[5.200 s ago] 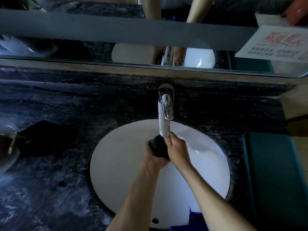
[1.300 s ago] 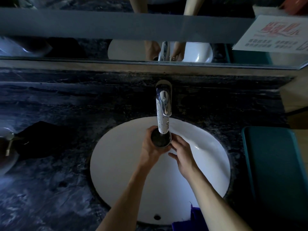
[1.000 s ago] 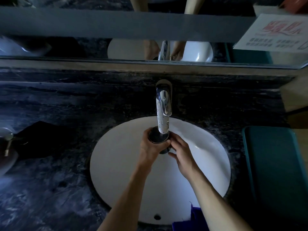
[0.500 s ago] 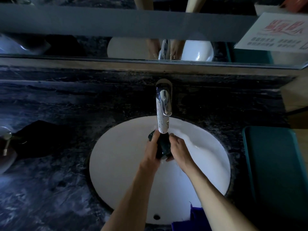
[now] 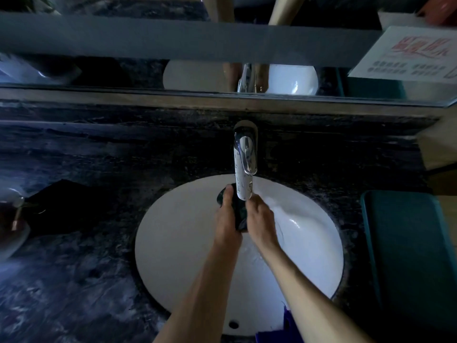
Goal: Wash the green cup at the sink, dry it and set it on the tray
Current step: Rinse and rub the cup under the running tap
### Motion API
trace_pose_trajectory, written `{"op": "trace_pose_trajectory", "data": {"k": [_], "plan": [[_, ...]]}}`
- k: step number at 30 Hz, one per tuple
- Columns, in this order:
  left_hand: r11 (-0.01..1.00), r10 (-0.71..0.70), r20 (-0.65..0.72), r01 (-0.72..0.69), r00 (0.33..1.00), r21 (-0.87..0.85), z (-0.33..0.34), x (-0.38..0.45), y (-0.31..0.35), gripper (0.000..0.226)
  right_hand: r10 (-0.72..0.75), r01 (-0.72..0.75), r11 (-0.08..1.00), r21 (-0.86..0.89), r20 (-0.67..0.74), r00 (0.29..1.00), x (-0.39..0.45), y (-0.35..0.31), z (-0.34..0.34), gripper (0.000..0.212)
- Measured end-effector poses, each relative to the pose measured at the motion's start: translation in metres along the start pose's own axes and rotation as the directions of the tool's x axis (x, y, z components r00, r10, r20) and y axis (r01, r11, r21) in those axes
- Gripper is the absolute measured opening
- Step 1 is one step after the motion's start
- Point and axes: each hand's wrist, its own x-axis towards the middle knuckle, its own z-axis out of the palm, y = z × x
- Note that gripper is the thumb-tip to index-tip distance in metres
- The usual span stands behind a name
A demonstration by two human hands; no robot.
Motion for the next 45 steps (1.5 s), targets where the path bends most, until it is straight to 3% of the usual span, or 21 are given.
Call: {"op": "trace_pose_trajectory", "data": {"k": [3,6,8,9,11,14,16,19,24,27,30,32,34,39,42,45], "plan": [[0.993,0.111,0.002,-0.111,0.994,0.024,-0.005,0.005,-0.008,0.042,-0.113,0.114,0.985,-0.127,0.015,0.994,-0.012,0.002,0.01,0.032],[0.997,-0.007,0.073,0.013,0.997,-0.08,-0.01,0.005,-0.014,0.05,-0.069,0.067,0.996,-0.065,-0.025,0.997,-0.004,0.0,0.005,0.025],[0.986,-0.056,0.071,0.066,0.996,-0.151,-0.014,0.0,-0.015,0.064,0.026,-0.025,0.999,-0.03,0.009,1.0,0.004,-0.002,0.001,0.026],[0.98,-0.098,0.053,0.106,0.994,-0.17,-0.015,-0.002,-0.013,0.06,0.025,-0.023,0.999,-0.043,0.052,0.998,0.006,-0.004,-0.001,0.028],[0.944,-0.198,0.057,0.206,0.979,-0.259,-0.018,0.0,-0.007,0.045,-0.045,0.058,0.995,-0.084,0.152,0.987,0.006,-0.002,0.0,0.028],[0.843,-0.298,0.112,0.316,0.948,-0.436,-0.02,0.004,0.002,0.06,-0.122,0.148,0.984,-0.099,0.224,0.967,0.001,0.008,0.004,0.035],[0.819,-0.326,0.113,0.34,0.939,-0.462,-0.019,0.004,0.004,0.066,-0.109,0.127,0.987,-0.102,0.172,0.979,-0.001,0.012,0.007,0.043],[0.813,-0.36,0.116,0.372,0.926,-0.447,-0.015,0.005,0.003,0.059,-0.098,0.104,0.992,-0.07,0.086,0.992,-0.001,0.014,0.006,0.033],[0.772,-0.377,0.14,0.394,0.916,-0.498,-0.015,-0.001,-0.001,0.056,-0.143,0.177,0.973,-0.145,0.221,0.965,-0.002,0.015,0.002,0.045],[0.758,-0.415,0.141,0.427,0.899,-0.493,-0.013,-0.001,-0.006,0.056,-0.114,0.126,0.978,-0.167,0.077,0.99,0.003,0.014,0.002,0.023],[0.771,-0.429,0.115,0.43,0.896,-0.47,-0.012,0.001,-0.007,0.056,-0.092,0.095,0.987,-0.134,0.022,0.995,0.005,0.013,-0.001,0.026],[0.802,-0.391,0.081,0.382,0.917,-0.459,-0.013,0.004,-0.008,0.062,-0.124,0.143,0.982,-0.126,0.147,0.981,0.001,0.013,-0.002,0.026],[0.867,-0.298,0.07,0.3,0.952,-0.398,-0.013,0.007,-0.009,0.063,-0.162,0.211,0.962,-0.175,0.257,0.953,-0.005,0.013,0.0,0.047],[0.933,-0.238,0.142,0.267,0.961,-0.241,-0.005,0.003,-0.006,0.064,-0.092,0.104,0.972,-0.21,0.068,0.993,-0.006,0.004,0.004,0.041],[0.959,-0.106,0.133,0.137,0.985,-0.25,-0.004,0.0,-0.009,0.062,-0.014,0.016,0.999,-0.03,0.046,0.999,0.003,0.001,0.007,0.028],[0.99,0.042,0.069,-0.032,0.997,-0.141,-0.004,0.001,-0.01,0.06,0.287,-0.302,0.898,0.319,0.094,0.953,0.011,-0.004,-0.002,0.031]]}}
